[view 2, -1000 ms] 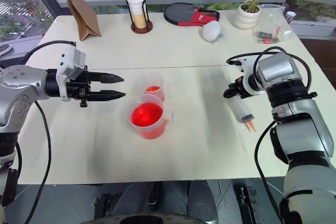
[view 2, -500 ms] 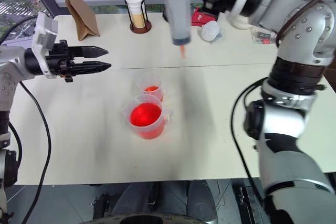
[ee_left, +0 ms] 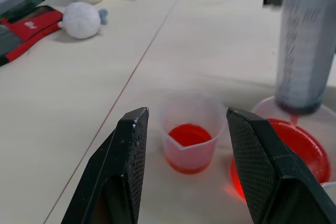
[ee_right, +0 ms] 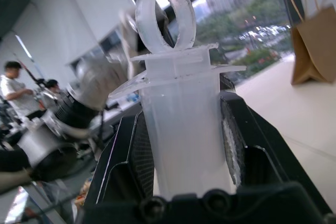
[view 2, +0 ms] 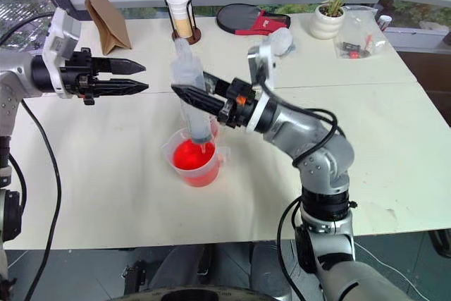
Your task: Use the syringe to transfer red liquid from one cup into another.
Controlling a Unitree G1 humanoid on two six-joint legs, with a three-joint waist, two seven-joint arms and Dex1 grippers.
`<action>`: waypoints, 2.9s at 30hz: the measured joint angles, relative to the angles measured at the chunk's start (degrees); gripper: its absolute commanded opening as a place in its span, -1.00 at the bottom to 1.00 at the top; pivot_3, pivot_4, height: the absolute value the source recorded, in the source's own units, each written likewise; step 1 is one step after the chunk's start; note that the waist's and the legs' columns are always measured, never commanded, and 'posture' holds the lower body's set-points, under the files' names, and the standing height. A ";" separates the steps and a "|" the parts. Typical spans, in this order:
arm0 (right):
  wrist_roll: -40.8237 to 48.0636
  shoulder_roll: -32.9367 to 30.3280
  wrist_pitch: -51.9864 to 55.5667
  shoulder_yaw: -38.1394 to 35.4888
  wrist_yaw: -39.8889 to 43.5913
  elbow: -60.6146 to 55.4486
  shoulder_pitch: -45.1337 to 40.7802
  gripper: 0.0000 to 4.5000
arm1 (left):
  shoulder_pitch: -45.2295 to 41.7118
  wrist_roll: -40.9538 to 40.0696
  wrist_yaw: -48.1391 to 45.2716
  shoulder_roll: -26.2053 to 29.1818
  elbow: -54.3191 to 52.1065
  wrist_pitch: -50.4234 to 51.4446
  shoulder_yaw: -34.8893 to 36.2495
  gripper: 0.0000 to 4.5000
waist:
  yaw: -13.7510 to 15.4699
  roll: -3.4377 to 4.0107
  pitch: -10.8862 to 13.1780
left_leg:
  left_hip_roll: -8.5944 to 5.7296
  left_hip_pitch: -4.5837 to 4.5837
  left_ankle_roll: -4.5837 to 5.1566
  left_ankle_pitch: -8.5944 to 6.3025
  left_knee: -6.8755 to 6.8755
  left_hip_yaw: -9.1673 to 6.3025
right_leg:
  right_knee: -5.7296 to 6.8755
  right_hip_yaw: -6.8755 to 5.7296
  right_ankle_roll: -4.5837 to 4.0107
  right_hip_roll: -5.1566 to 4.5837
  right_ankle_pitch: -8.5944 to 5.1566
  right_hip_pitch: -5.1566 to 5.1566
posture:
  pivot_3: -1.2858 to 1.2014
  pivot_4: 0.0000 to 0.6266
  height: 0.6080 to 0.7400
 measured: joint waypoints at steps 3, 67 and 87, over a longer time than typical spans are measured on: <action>-2.34 -0.19 -4.29 2.73 0.83 0.63 1.05 -0.38 | -1.39 -1.95 0.65 0.01 -1.92 2.52 0.55 0.07 | -0.13 0.00 0.00 | 0.02 0.00 0.05 -0.03 0.01 -0.04 | 0.00 -0.01 0.00 0.04 0.00 0.02 | 0.03 -0.52 0.99; -3.42 0.87 -13.29 8.78 -0.39 3.25 6.84 -0.38 | -11.85 -9.94 0.06 -5.79 -4.22 7.85 1.48 0.13 | -0.16 -0.01 0.01 | 0.02 0.05 -0.08 0.05 0.03 -0.10 | -0.02 -0.01 0.00 0.08 -0.01 0.11 | 0.03 -0.52 0.99; 14.58 -1.14 -4.46 -6.16 -12.05 10.22 -11.67 -0.38 | 3.32 -8.63 4.41 1.23 -3.89 5.37 7.04 0.13 | -0.10 0.01 0.02 | 0.03 0.06 0.01 0.00 0.01 -0.11 | -0.01 0.01 -0.01 0.07 -0.01 0.10 | 0.03 -0.52 0.99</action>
